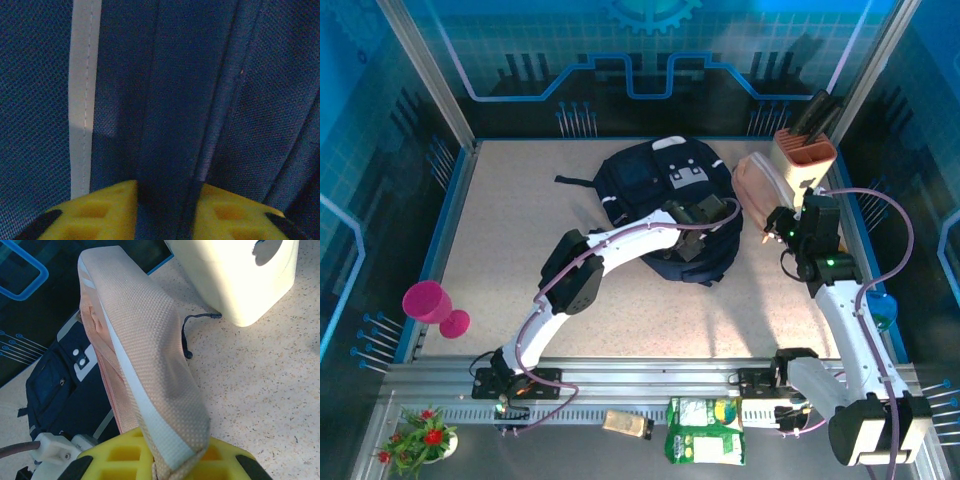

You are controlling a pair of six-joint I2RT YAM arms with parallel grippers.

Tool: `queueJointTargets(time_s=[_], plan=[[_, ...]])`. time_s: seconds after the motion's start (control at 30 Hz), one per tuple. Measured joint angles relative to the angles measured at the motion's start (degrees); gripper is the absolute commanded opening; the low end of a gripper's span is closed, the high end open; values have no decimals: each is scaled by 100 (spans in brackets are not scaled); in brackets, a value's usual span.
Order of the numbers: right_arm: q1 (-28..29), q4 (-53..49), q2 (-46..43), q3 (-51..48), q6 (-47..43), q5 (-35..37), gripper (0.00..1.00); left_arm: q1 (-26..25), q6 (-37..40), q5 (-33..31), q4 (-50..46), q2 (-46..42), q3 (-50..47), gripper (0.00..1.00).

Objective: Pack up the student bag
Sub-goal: Open the student bag at the top-center of the table, then place the pencil pouch in the student bag.

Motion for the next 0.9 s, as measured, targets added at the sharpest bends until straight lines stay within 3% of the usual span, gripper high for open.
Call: queueJointTargets(time_s=[0.2, 0.6, 0.9], plan=[[-48, -96, -48, 0, 2, 0, 7, 35, -125, 162, -4, -13, 2, 2], [-870, -358, -511, -7, 138, -527, 8, 839, -723, 1523, 385, -1228, -334, 0], [-935, -970, -424, -13, 151, -1113, 8, 1008, -1191, 1484, 1207, -1786, -817, 0]])
